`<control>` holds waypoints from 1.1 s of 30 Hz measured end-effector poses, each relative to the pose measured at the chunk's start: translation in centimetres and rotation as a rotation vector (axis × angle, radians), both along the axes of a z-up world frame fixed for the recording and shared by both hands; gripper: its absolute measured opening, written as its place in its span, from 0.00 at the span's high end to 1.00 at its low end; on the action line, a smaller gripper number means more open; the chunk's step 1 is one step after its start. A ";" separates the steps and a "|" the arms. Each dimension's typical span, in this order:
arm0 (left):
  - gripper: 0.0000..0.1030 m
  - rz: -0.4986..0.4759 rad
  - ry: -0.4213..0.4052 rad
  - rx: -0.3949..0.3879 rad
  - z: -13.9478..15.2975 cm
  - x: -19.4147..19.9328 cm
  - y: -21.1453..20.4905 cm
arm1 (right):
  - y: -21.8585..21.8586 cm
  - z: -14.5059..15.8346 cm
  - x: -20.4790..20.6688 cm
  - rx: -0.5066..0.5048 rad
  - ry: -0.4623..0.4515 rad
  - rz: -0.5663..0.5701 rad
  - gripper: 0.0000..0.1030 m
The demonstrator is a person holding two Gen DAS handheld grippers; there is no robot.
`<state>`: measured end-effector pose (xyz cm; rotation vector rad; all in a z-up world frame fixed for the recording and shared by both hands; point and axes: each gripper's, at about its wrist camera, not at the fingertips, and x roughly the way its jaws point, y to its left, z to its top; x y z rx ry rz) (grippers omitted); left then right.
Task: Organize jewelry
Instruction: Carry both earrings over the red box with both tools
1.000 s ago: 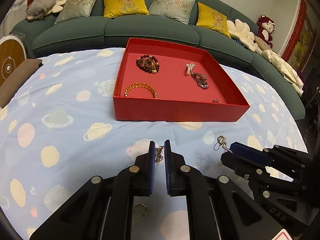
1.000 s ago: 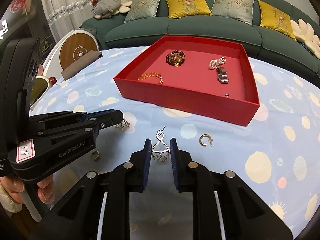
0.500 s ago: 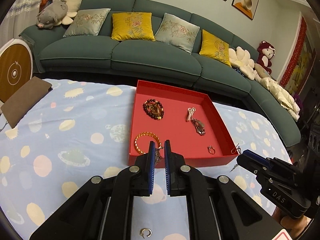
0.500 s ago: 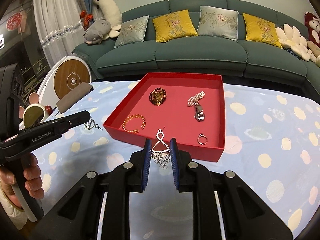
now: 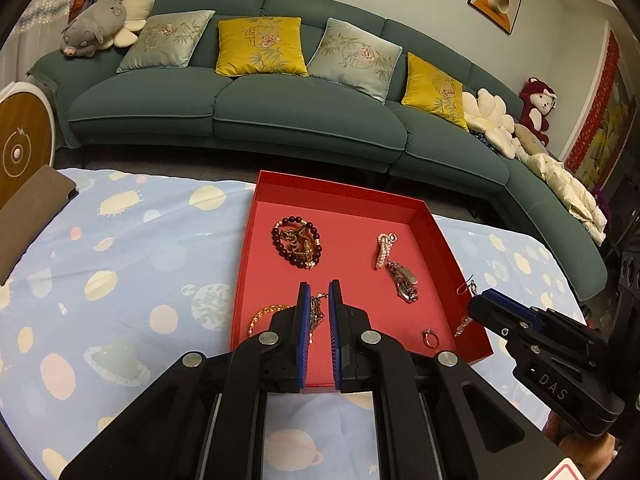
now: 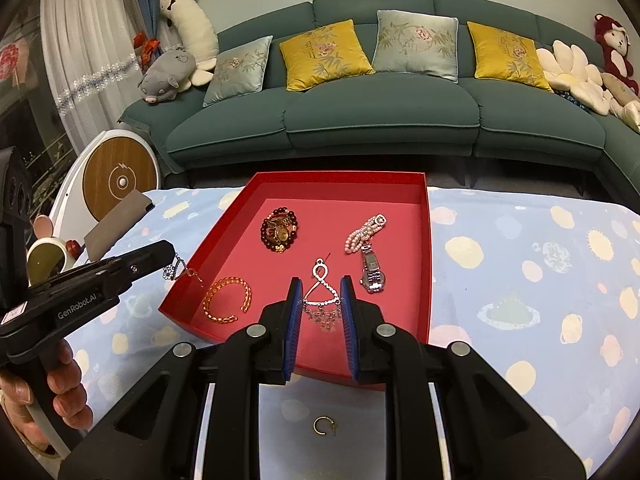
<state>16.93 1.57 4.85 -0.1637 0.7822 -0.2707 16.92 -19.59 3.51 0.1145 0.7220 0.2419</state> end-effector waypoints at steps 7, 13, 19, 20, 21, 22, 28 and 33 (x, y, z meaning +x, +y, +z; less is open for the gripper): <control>0.93 0.020 0.022 0.033 -0.9 0.9 0.4 | 0.1 -1.0 0.9 -0.004 0.022 -0.011 0.82; 0.93 0.025 0.019 0.074 -1.4 1.3 0.0 | 0.0 -1.3 1.1 -0.011 0.033 -0.018 0.82; 0.93 0.025 0.029 0.102 -2.1 2.0 -0.4 | -0.1 -1.4 1.5 -0.019 0.037 -0.020 0.82; 0.93 0.028 0.030 0.105 -2.1 2.2 -0.4 | -0.2 -1.4 1.7 -0.019 0.038 -0.021 0.82; 0.93 0.031 0.032 0.107 -2.2 2.4 -0.4 | -0.2 -1.4 1.9 -0.020 0.040 -0.023 0.82; 0.93 0.035 0.034 0.106 -2.3 2.6 -0.4 | -0.2 -1.5 2.0 -0.020 0.043 -0.024 0.82; 0.93 0.043 0.053 0.112 -3.1 3.5 -0.6 | -0.5 -2.1 3.0 -0.027 0.057 -0.034 0.82; 0.93 0.024 0.064 0.140 -3.8 3.5 -1.1 | -1.1 -2.7 3.4 -0.032 0.072 -0.048 0.82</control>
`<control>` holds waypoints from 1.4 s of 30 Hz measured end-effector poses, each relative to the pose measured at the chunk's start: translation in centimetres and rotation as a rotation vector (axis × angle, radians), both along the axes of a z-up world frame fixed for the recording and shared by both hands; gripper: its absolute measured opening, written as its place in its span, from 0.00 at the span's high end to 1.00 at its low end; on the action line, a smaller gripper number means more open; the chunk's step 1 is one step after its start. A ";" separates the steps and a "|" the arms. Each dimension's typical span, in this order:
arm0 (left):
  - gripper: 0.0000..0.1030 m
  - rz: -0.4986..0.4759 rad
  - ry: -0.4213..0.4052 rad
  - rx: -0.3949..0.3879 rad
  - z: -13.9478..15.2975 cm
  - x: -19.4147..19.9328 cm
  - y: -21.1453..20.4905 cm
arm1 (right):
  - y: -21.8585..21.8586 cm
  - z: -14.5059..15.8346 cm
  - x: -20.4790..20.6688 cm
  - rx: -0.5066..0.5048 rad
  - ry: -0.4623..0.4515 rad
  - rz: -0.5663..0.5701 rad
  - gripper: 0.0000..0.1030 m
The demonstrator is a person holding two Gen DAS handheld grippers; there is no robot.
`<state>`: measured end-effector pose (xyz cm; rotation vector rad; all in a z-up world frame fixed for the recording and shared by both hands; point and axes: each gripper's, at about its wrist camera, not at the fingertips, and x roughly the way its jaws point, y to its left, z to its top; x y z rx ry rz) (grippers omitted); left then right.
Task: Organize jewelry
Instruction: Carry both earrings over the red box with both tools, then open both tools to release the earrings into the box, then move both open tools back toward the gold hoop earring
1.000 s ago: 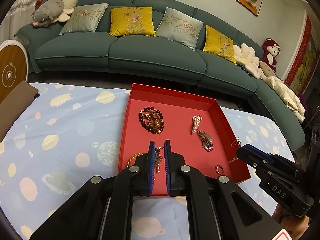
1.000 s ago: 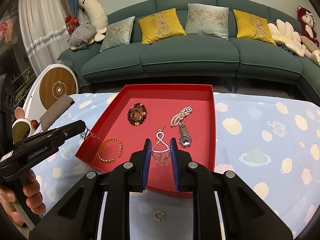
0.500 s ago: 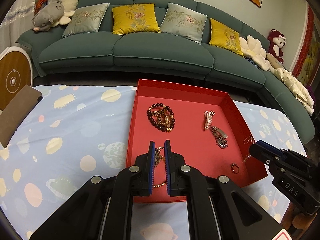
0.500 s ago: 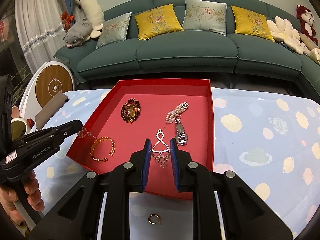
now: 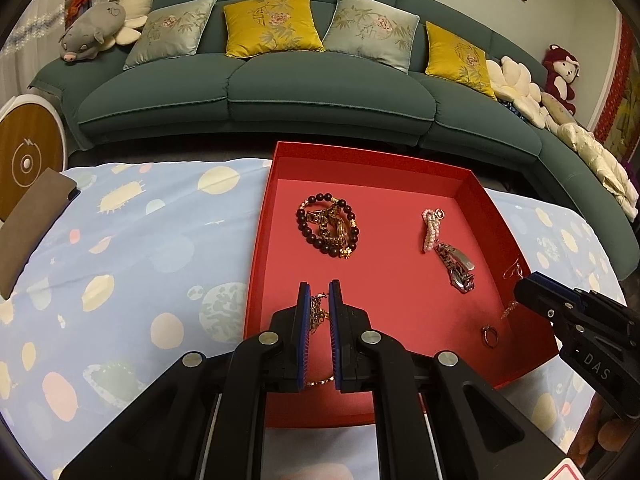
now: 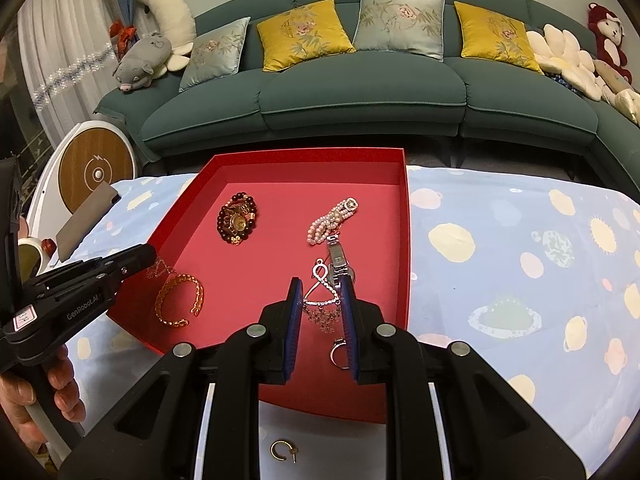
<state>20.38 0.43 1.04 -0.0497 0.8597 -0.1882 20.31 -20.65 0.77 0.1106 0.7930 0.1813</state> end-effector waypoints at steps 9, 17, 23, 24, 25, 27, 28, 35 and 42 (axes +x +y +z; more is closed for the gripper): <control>0.93 -0.008 0.004 -0.003 -0.3 0.0 -0.1 | 0.4 -1.0 0.4 -0.003 0.025 0.004 0.82; 0.91 -0.002 0.010 -0.005 -0.4 0.0 -0.1 | 0.5 -1.0 0.3 -0.006 0.018 0.012 0.81; 0.74 0.008 0.000 -0.014 0.2 -0.3 0.1 | 0.2 -0.3 -0.2 -0.003 -0.012 0.003 0.80; 0.71 0.009 0.000 -0.016 0.4 -0.4 0.2 | 0.2 -0.2 -0.3 -0.002 -0.014 0.003 0.80; 0.69 0.014 -0.001 -0.016 0.5 -0.5 0.3 | 0.2 0.0 -0.4 -0.002 -0.020 0.002 0.79; 0.67 0.019 -0.008 -0.024 1.0 -0.9 0.7 | 0.1 0.5 -0.7 0.002 -0.033 0.002 0.72; 0.67 0.021 -0.011 -0.025 1.2 -1.1 0.8 | 0.0 0.7 -1.0 0.008 -0.040 0.001 0.68; 0.67 0.036 -0.021 -0.033 2.4 -4.2 2.9 | 0.2 1.9 -3.1 0.029 -0.057 0.035 0.67; 0.62 0.085 -0.002 -0.096 2.9 -7.5 5.0 | -0.1 1.2 -6.4 0.033 -0.026 0.072 0.67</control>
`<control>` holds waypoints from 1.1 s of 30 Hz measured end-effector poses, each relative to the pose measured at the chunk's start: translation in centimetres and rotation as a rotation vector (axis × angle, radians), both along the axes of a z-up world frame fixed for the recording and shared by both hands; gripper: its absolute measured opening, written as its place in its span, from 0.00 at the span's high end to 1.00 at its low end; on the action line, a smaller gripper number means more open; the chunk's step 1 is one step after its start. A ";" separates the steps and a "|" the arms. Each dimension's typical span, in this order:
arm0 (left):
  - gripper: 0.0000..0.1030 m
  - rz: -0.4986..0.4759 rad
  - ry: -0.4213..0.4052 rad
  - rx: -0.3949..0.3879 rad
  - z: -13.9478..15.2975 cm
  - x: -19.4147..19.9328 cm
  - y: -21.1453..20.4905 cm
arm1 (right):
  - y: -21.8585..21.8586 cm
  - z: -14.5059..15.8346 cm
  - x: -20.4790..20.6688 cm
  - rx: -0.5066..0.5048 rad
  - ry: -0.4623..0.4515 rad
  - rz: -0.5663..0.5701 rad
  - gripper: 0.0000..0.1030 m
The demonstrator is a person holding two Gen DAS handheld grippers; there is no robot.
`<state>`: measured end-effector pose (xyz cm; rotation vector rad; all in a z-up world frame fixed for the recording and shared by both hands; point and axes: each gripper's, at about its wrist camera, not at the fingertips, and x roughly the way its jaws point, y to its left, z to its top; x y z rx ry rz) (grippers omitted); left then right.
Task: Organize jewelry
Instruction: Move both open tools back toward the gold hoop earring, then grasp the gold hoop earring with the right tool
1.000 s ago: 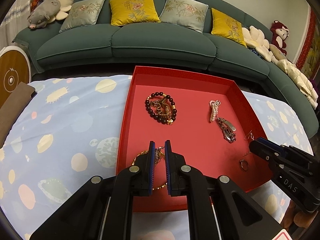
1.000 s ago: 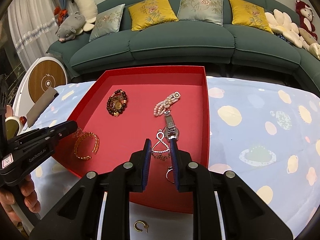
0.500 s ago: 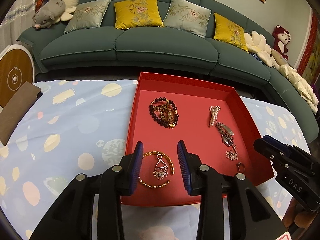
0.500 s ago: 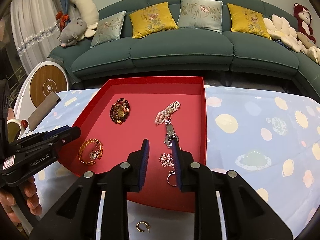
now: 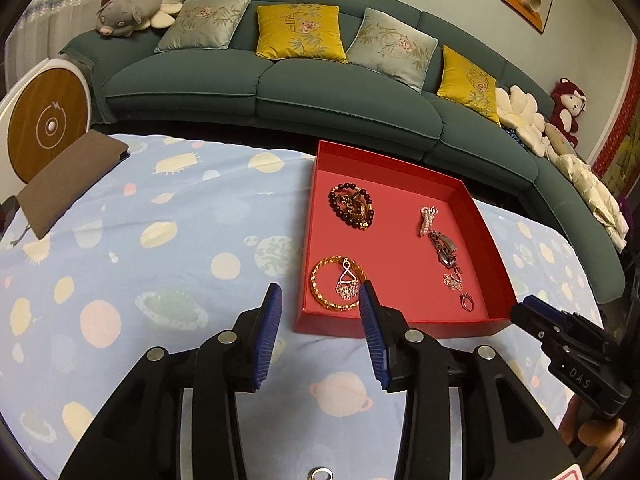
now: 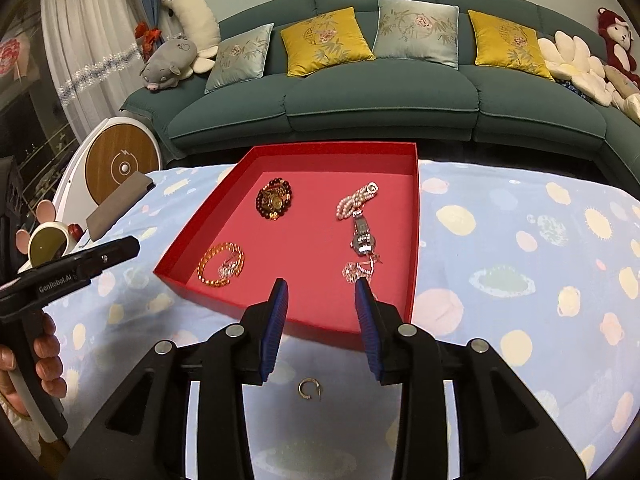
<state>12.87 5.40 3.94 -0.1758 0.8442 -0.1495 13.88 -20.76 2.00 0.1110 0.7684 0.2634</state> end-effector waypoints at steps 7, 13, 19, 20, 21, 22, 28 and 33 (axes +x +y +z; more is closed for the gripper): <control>0.62 -0.014 0.026 0.037 -1.4 -3.3 0.1 | 0.7 -2.9 -2.8 0.011 0.068 0.017 0.67; 0.62 -0.020 0.078 0.035 -3.5 -5.7 0.3 | 1.8 -5.1 -3.5 -0.050 0.108 0.038 0.67; 0.62 -0.055 0.107 0.090 -5.5 -7.0 -1.0 | 2.3 -6.3 -2.5 -0.062 0.136 0.031 0.67; 0.62 -0.059 0.109 0.094 -5.7 -7.0 -1.1 | 2.5 -6.4 -2.3 -0.070 0.135 0.035 0.67; 0.62 -0.061 0.112 0.097 -5.9 -7.0 -1.2 | 2.7 -6.5 -2.4 -0.074 0.134 0.037 0.67; 0.62 -0.064 0.113 0.095 -5.9 -6.9 -1.3 | 2.8 -6.5 -2.3 -0.078 0.134 0.039 0.67; 0.62 -0.067 0.118 0.094 -6.1 -6.6 -1.5 | 3.2 -7.0 -1.9 -0.098 0.133 0.042 0.69; 0.62 -0.065 0.123 0.096 -6.1 -6.7 -1.7 | 3.1 -7.0 -2.2 -0.122 0.131 0.036 0.83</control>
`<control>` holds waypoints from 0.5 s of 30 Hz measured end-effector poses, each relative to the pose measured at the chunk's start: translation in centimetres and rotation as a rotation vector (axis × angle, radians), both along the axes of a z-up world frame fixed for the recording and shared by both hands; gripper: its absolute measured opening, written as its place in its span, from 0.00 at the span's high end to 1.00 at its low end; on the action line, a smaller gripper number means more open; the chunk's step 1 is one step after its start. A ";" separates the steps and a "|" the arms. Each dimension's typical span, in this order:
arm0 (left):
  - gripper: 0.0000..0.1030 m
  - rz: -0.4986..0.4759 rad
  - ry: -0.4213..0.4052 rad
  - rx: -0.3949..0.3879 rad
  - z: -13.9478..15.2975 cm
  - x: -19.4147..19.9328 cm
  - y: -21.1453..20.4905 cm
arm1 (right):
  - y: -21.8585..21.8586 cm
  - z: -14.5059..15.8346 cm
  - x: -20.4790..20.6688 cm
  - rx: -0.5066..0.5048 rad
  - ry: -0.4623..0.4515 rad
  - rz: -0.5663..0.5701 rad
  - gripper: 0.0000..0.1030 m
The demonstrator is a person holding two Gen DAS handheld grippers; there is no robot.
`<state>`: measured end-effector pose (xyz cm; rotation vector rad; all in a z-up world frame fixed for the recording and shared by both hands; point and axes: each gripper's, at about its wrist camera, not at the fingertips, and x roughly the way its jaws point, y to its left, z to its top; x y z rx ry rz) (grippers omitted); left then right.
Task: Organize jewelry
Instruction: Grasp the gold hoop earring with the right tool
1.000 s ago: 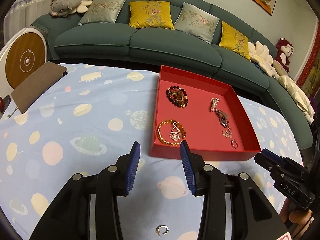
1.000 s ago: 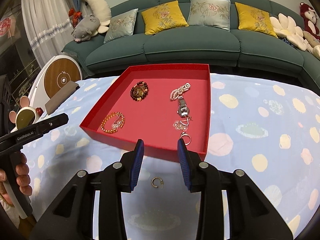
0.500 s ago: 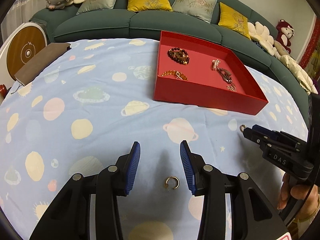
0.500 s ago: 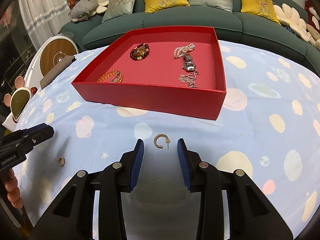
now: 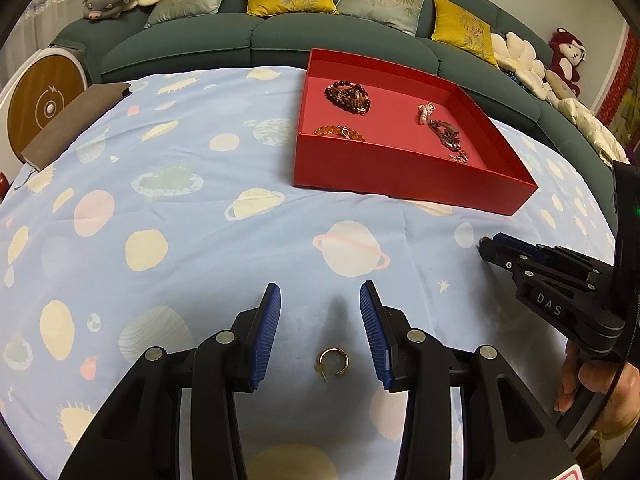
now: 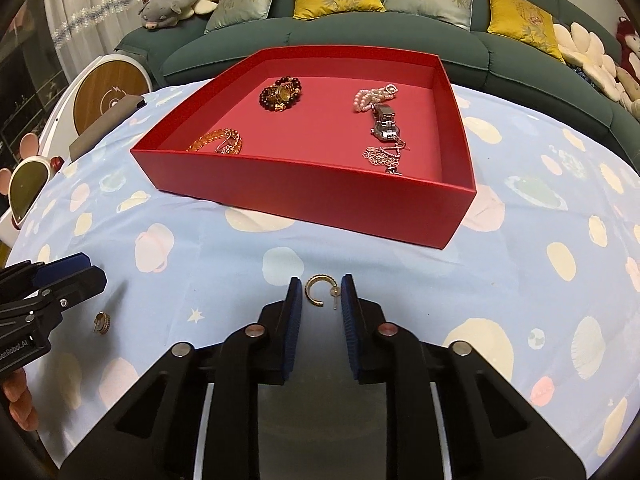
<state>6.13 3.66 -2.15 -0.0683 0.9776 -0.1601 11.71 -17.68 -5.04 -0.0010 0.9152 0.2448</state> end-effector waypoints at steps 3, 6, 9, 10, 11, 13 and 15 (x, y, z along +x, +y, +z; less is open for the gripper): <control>0.62 -0.001 -0.003 0.007 0.1 -0.1 -0.2 | -0.2 0.1 -0.4 0.002 0.003 -0.002 0.83; 0.56 0.001 -0.001 0.014 0.0 -0.2 -0.5 | -0.4 0.5 -1.1 0.012 0.005 0.000 0.83; 0.53 0.002 -0.009 0.027 0.0 -0.5 -0.8 | -0.5 1.2 -2.3 0.030 0.002 0.005 0.83; 0.53 -0.001 -0.009 0.030 -0.1 -0.5 -0.9 | -0.5 1.4 -2.6 0.037 0.002 0.006 0.83; 0.53 -0.003 -0.008 0.032 -0.1 -0.6 -1.0 | -0.6 1.7 -3.1 0.049 0.005 0.007 0.83; 0.53 -0.003 -0.002 0.032 -0.3 -0.9 -1.2 | -0.8 2.0 -4.0 0.063 0.007 0.009 0.83; 0.53 0.001 0.012 0.025 -0.6 -1.3 -1.2 | -0.9 2.1 -5.2 0.067 0.006 0.007 0.83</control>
